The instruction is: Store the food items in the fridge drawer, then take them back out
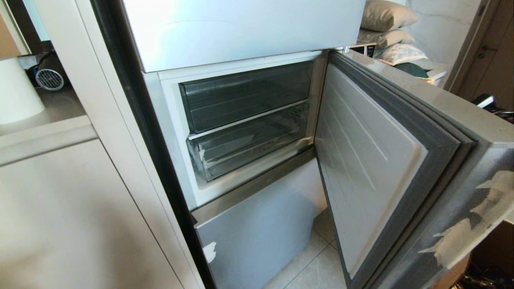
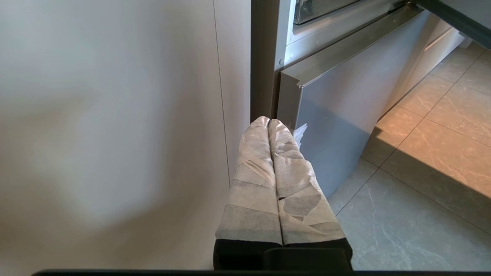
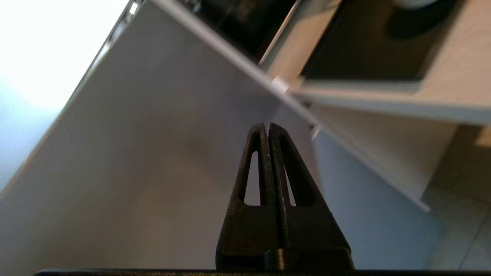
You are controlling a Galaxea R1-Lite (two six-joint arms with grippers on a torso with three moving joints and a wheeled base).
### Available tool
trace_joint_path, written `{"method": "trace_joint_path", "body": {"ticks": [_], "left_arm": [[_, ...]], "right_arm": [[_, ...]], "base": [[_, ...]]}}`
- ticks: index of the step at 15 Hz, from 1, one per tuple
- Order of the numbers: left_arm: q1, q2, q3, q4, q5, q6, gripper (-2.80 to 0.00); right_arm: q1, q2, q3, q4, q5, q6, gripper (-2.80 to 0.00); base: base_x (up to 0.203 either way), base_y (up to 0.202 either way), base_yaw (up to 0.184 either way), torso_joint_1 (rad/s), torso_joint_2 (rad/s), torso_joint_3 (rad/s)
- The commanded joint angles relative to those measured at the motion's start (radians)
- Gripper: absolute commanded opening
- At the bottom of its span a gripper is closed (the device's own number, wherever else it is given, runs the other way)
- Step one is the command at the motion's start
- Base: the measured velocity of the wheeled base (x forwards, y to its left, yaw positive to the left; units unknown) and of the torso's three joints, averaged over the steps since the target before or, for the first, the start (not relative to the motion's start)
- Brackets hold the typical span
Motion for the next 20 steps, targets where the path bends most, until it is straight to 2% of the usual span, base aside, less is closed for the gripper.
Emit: {"method": "trace_joint_path", "body": {"ticks": [1,8,10,15,20], "left_arm": [[0.0,0.001,0.0,0.0,0.002,0.0,-2.8],[0.0,0.001,0.0,0.0,0.0,0.0,-2.8],[0.0,0.001,0.0,0.0,0.0,0.0,-2.8],[0.0,0.001,0.0,0.0,0.0,0.0,-2.8],[0.0,0.001,0.0,0.0,0.0,0.0,-2.8]], "right_arm": [[0.131,0.002,0.005,-0.004,-0.013,0.0,-2.8],[0.586,0.096,-0.05,-0.003,-0.224,-0.097,-2.8],[0.657,0.188,-0.142,-0.003,-0.257,-0.13,-2.8],[0.699,0.465,-0.483,-0.005,-0.271,-0.162,-2.8],[0.684,0.341,-0.395,-0.006,-0.245,-0.173,-2.8]], "base": [[0.0,0.0,0.0,0.0,0.0,0.0],[0.0,0.0,0.0,0.0,0.0,0.0],[0.0,0.0,0.0,0.0,0.0,0.0],[0.0,0.0,0.0,0.0,0.0,0.0],[0.0,0.0,0.0,0.0,0.0,0.0]]}}
